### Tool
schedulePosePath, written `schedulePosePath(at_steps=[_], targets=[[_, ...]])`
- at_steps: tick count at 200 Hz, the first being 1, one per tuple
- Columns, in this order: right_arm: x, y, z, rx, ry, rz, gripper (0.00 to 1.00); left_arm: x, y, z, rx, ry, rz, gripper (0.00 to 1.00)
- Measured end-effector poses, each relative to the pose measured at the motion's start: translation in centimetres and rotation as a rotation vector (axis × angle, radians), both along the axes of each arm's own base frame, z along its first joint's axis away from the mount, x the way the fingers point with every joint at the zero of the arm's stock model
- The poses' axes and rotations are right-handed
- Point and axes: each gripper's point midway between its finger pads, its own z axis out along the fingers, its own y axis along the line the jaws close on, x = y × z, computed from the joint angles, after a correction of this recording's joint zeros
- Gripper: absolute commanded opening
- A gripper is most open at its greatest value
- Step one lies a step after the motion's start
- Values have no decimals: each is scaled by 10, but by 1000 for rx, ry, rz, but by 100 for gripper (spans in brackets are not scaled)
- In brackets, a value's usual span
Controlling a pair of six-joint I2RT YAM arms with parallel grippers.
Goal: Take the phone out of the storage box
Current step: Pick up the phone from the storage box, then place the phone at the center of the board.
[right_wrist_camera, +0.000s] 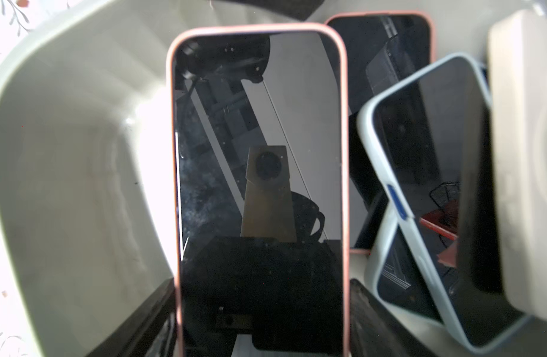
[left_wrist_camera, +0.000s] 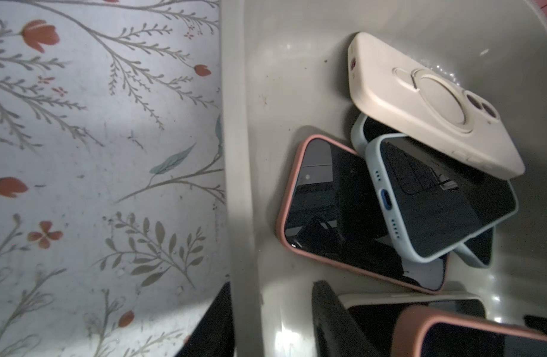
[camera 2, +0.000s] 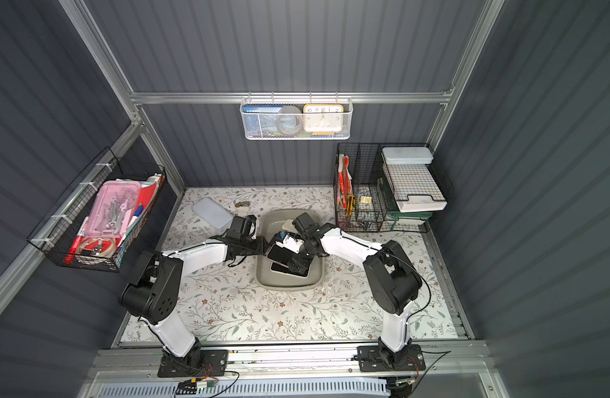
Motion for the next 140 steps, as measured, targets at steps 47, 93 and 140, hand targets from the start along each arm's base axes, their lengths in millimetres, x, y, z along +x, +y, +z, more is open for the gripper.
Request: schedulePosePath(at_steps=[47, 93, 140], targets=[[1, -22, 19, 20, -13, -156, 54, 2, 0, 23, -17, -48, 5, 52], [23, -78, 70, 143, -59, -481, 51, 2, 4, 43, -19, -93, 15, 54], [31, -178, 66, 148, -37, -930, 48, 2, 3, 58, -14, -129, -12, 54]])
